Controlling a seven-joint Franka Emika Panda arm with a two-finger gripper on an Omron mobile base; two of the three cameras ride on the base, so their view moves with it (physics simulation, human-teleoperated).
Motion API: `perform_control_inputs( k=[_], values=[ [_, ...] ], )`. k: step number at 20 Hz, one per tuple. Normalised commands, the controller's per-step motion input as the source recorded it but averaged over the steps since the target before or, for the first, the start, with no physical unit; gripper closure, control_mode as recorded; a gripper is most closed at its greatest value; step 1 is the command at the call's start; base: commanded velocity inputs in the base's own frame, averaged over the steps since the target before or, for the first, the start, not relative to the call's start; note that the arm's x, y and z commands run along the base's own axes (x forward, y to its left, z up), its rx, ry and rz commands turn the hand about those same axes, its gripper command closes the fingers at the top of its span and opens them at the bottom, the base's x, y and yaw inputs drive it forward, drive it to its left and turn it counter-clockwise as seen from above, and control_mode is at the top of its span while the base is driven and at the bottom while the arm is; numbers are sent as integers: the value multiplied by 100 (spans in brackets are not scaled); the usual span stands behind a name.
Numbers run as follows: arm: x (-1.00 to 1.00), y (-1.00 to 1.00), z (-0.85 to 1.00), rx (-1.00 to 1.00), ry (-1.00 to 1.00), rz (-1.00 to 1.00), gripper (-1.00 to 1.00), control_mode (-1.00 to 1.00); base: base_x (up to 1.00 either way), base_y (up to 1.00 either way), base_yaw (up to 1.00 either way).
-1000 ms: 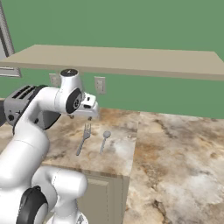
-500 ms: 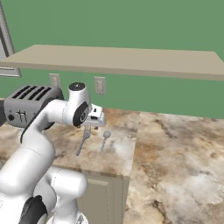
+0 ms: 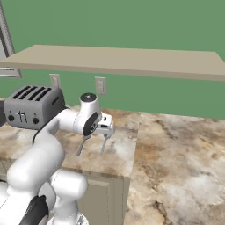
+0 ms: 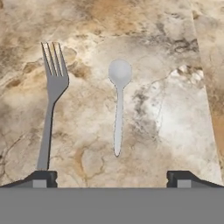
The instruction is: Take the fork and place it on the left side of the plate. Then take the spoon and place it on the right side of the plate. Make sure they're directly next to the plate.
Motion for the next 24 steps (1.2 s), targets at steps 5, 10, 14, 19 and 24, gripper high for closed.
perform_control_inputs(
  k=[5,10,14,19,24],
  values=[
    [30,-10,-34,0,0,0,-100,-100,0,0,0],
    [32,-2,-39,0,0,0,-100,-100,0,0,0],
    [37,-2,-40,0,0,0,-100,-100,0,0,0],
    [36,-2,-34,0,0,0,-100,-100,0,0,0],
    [34,-4,-31,0,0,0,-100,-100,0,0,0]
  ],
)
